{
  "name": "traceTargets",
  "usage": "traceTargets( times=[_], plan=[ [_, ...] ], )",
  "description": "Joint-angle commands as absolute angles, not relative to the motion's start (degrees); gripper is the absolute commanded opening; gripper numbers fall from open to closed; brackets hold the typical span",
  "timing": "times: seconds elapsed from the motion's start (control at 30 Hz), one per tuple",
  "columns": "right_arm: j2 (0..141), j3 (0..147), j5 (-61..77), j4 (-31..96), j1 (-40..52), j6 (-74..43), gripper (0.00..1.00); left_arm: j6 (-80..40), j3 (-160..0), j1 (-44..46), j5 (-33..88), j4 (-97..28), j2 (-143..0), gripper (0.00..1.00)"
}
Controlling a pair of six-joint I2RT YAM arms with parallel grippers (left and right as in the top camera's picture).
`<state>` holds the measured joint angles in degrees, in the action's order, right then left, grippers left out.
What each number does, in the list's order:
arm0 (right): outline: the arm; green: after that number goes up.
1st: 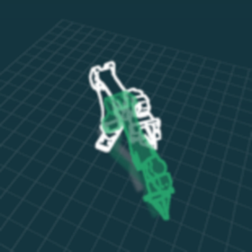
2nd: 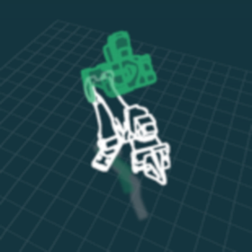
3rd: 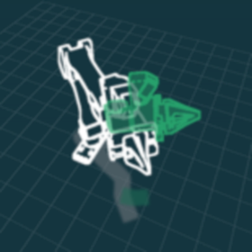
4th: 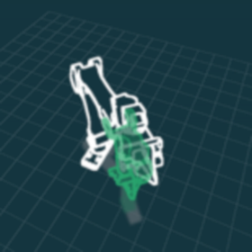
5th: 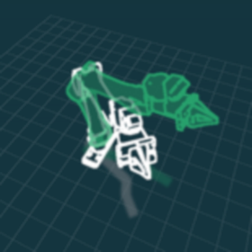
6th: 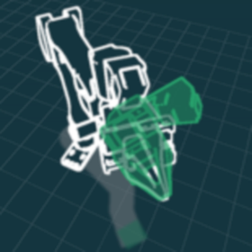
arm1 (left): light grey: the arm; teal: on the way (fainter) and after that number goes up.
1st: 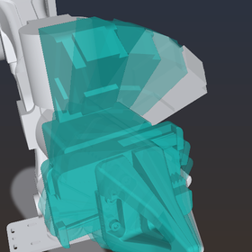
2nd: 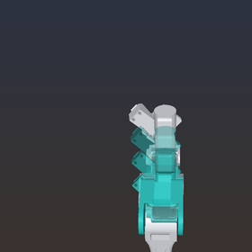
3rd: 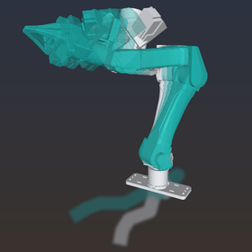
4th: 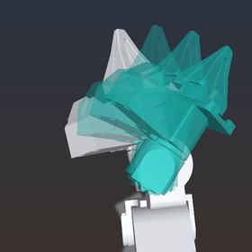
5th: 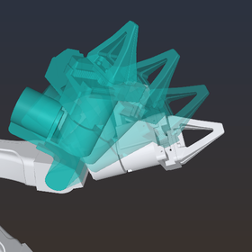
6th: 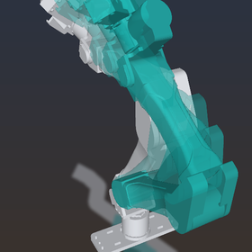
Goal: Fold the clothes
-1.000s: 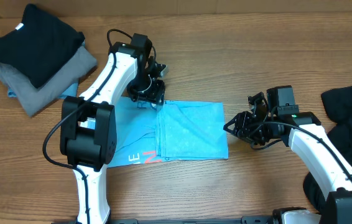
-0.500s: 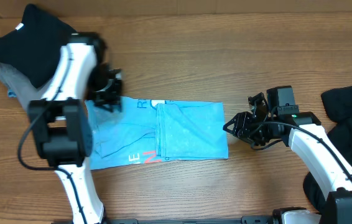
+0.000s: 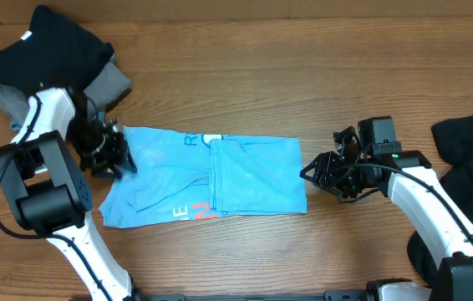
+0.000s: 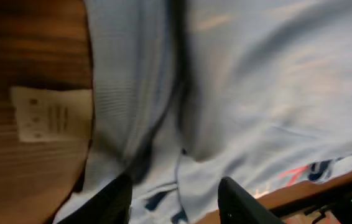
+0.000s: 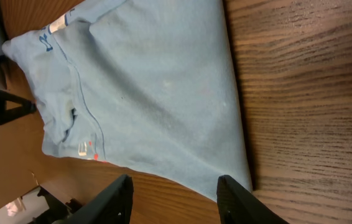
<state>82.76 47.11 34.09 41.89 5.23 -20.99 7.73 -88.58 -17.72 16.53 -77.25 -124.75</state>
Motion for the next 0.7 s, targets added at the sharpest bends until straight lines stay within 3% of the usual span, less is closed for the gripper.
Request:
traceTargets(
  times=[0.0,0.1,0.27,0.53,0.67],
  plan=[
    [81.8,48.0,34.0,42.0,5.2,-21.0,0.47,7.3,-85.0,-20.3,17.0,-75.0,-123.5,0.65],
    [81.8,48.0,34.0,42.2,5.2,-21.0,0.48,7.2,-83.7,-21.5,16.3,-73.6,-123.5,0.9],
    [81.8,48.0,34.0,42.2,5.2,-21.0,0.47,7.5,-83.6,-22.2,16.2,-71.3,-123.5,0.98],
    [81.8,48.0,34.0,42.4,5.2,-21.0,0.48,10.9,-86.2,-22.2,17.5,-73.1,-123.5,0.81],
    [81.8,48.0,34.0,42.9,5.2,-21.0,0.48,8.8,-90.2,-23.1,14.4,-77.9,-123.2,0.89]
  ],
)
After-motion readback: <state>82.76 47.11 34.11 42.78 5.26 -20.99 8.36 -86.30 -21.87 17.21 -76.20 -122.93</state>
